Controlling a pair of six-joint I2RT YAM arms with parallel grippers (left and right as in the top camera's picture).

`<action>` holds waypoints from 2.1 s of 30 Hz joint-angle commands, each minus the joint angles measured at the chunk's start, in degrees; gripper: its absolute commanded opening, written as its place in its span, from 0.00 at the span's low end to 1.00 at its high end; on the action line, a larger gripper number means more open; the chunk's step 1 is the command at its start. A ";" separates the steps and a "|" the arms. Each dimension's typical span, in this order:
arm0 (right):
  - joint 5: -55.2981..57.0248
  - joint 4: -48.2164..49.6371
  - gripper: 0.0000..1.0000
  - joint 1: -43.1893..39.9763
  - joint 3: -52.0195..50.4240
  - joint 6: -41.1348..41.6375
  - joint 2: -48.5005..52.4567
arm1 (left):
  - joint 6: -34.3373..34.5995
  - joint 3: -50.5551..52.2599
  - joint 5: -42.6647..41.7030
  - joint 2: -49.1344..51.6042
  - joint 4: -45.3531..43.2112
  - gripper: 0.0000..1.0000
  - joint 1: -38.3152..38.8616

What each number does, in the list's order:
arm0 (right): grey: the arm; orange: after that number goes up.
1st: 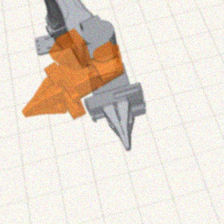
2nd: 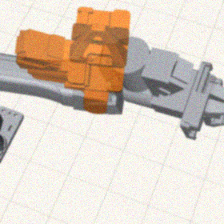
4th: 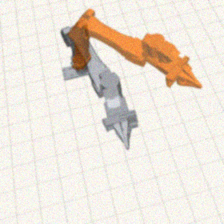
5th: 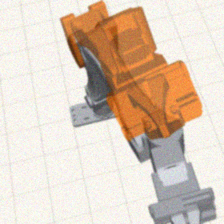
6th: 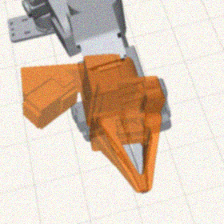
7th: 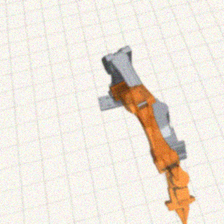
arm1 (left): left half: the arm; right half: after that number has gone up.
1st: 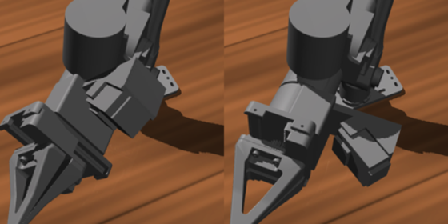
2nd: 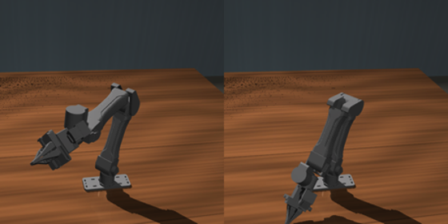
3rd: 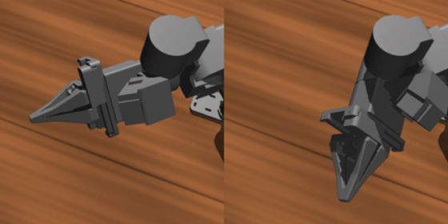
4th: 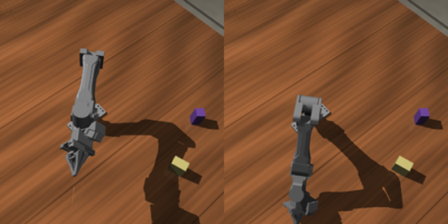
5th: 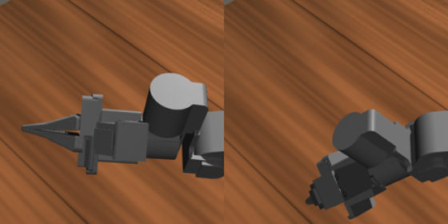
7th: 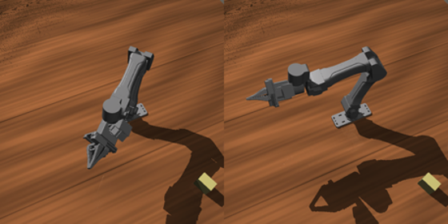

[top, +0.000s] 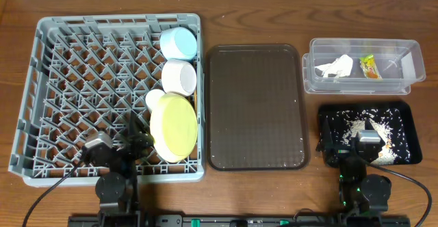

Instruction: Sort waste into correct bins and load items into the dishwasher rack

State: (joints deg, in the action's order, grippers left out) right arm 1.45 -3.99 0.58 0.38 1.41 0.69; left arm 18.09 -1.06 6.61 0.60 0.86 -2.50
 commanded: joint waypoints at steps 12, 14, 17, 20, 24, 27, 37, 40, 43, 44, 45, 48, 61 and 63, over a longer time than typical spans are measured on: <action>-0.11 -0.22 0.99 -0.42 -0.07 -0.85 -0.37 | -13.66 0.83 -0.15 -0.50 2.64 0.98 0.22; -0.13 -0.22 0.99 -0.42 -0.07 -0.85 -0.37 | -14.01 0.83 -0.15 -0.50 2.60 0.98 0.22; -0.11 -0.22 0.99 -0.42 -0.07 -0.85 -0.37 | -14.95 0.83 -0.15 -0.50 2.51 0.98 0.22; -0.13 -0.22 0.99 -0.42 -0.07 -0.85 -0.37 | -16.61 0.83 0.11 -0.50 2.54 0.98 0.22; -0.11 -0.22 0.99 -0.42 -0.07 -0.85 -0.37 | -16.57 0.83 -0.02 -0.50 2.45 0.98 0.17; -0.11 -0.22 0.99 -0.42 -0.07 -0.85 -0.37 | -16.59 0.83 -0.15 -0.50 1.79 0.98 0.17; -0.11 -0.22 0.99 -0.42 -0.07 -0.85 -0.37 | -17.29 0.83 -0.17 -0.50 -3.04 0.98 0.17; -0.13 -0.22 0.99 -0.42 -0.07 -0.85 -0.37 | -20.96 0.83 -0.13 -0.50 -7.78 0.98 0.17; -0.13 -0.22 0.99 -0.42 -0.07 -0.85 -0.37 | -22.16 0.83 -0.17 -0.50 -11.23 0.98 0.17; -0.11 -0.22 0.99 -0.42 -0.07 -0.85 -0.37 | -22.14 0.83 -0.33 -0.50 -11.72 0.98 0.17; -0.13 -0.22 0.99 -0.42 -0.07 -0.85 -0.37 | -22.16 0.83 -1.11 -0.50 -11.93 0.98 0.17; -0.11 -0.22 0.99 -0.42 -0.07 -0.85 -0.37 | -22.14 0.83 -1.68 -0.50 -11.87 0.98 0.17; -0.11 -0.22 0.99 -0.42 -0.07 -0.85 -0.37 | -22.12 0.83 -1.68 -0.50 -14.95 0.98 0.17; -0.11 -0.22 0.99 -0.42 -0.07 -0.85 -0.37 | -22.12 0.83 -1.68 -0.50 -14.69 0.98 0.17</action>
State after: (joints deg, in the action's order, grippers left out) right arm 1.43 -3.99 0.58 0.38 1.39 0.69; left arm -3.27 -0.67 5.65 0.27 -13.54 -2.50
